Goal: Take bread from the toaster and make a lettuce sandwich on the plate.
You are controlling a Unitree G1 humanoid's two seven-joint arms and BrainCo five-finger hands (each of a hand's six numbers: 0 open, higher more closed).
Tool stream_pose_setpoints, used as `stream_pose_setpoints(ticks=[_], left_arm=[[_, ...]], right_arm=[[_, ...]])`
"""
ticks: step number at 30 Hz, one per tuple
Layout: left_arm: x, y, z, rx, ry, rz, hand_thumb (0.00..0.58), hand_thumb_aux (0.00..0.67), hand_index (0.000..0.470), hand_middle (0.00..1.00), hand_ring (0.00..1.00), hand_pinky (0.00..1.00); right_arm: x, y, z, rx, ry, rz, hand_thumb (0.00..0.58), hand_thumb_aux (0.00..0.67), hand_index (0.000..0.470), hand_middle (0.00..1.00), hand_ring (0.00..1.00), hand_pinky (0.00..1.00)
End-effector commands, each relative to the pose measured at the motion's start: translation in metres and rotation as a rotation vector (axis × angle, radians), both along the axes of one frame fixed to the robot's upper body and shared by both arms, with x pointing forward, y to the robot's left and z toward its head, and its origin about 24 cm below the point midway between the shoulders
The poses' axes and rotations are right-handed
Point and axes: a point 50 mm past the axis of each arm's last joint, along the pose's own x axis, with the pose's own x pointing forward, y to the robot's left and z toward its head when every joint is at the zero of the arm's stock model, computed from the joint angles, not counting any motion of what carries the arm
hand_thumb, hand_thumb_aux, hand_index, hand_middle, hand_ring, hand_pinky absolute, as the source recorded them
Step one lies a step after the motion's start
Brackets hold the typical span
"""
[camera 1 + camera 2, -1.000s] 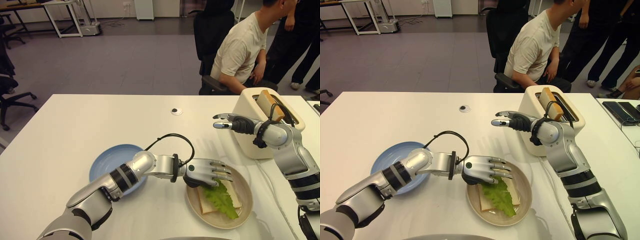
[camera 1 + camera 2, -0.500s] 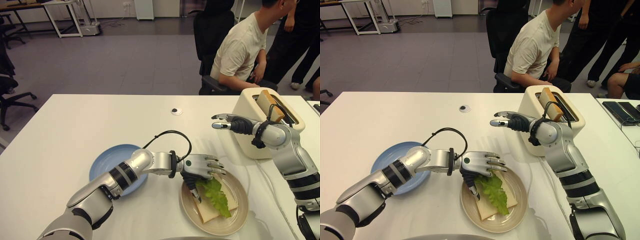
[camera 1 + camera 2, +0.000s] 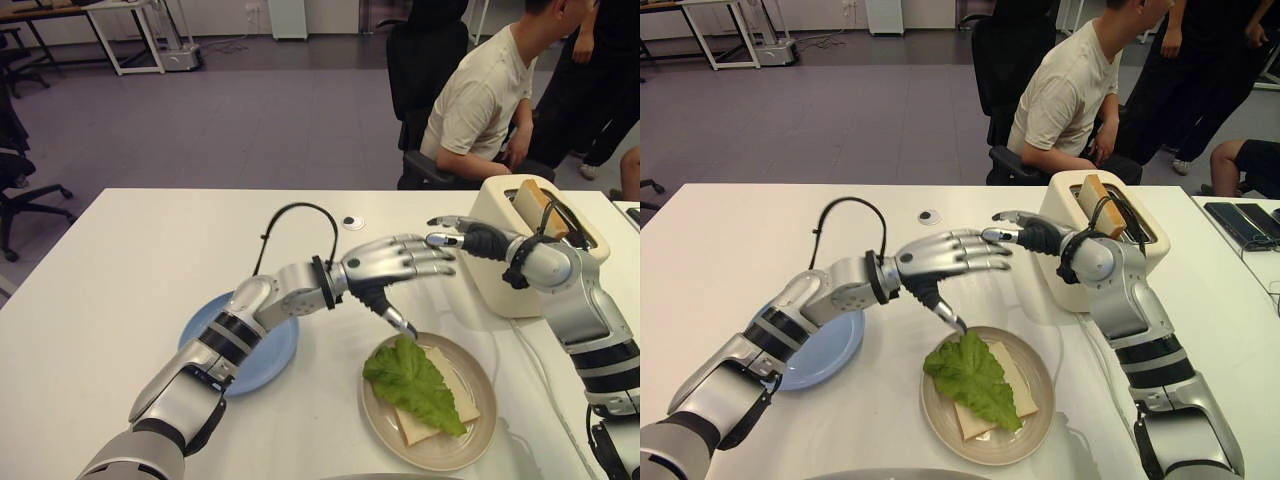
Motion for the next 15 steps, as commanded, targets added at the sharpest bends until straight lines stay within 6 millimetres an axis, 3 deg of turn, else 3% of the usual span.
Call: stream_pose_setpoints(ticks=[1, 3, 6, 10, 15], left_arm=[[0.024, 0.044, 0.014, -0.099, 0.033, 0.284, 0.000, 0.000, 0.000, 0.00, 0.00, 0.00], [0.026, 0.061, 0.015, -0.105, 0.035, 0.374, 0.000, 0.000, 0.000, 0.00, 0.00, 0.00], [0.027, 0.080, 0.010, -0.089, 0.045, 0.462, 0.000, 0.000, 0.000, 0.00, 0.00, 0.00], [0.026, 0.084, 0.005, -0.069, 0.051, 0.481, 0.000, 0.000, 0.000, 0.00, 0.00, 0.00], [0.026, 0.085, 0.003, -0.065, 0.056, 0.491, 0.000, 0.000, 0.000, 0.00, 0.00, 0.00]], right_arm=[[0.011, -0.025, 0.046, -0.042, -0.299, -0.166, 0.000, 0.000, 0.000, 0.00, 0.00, 0.00], [0.013, -0.041, 0.067, -0.143, -0.463, -0.251, 0.000, 0.000, 0.000, 0.00, 0.00, 0.00], [0.014, -0.066, 0.078, -0.367, -0.573, -0.365, 0.000, 0.000, 0.000, 0.00, 0.00, 0.00], [0.015, -0.090, 0.073, -0.544, -0.542, -0.459, 0.000, 0.000, 0.000, 0.00, 0.00, 0.00], [0.017, -0.100, 0.057, -0.556, -0.429, -0.483, 0.000, 0.000, 0.000, 0.00, 0.00, 0.00]])
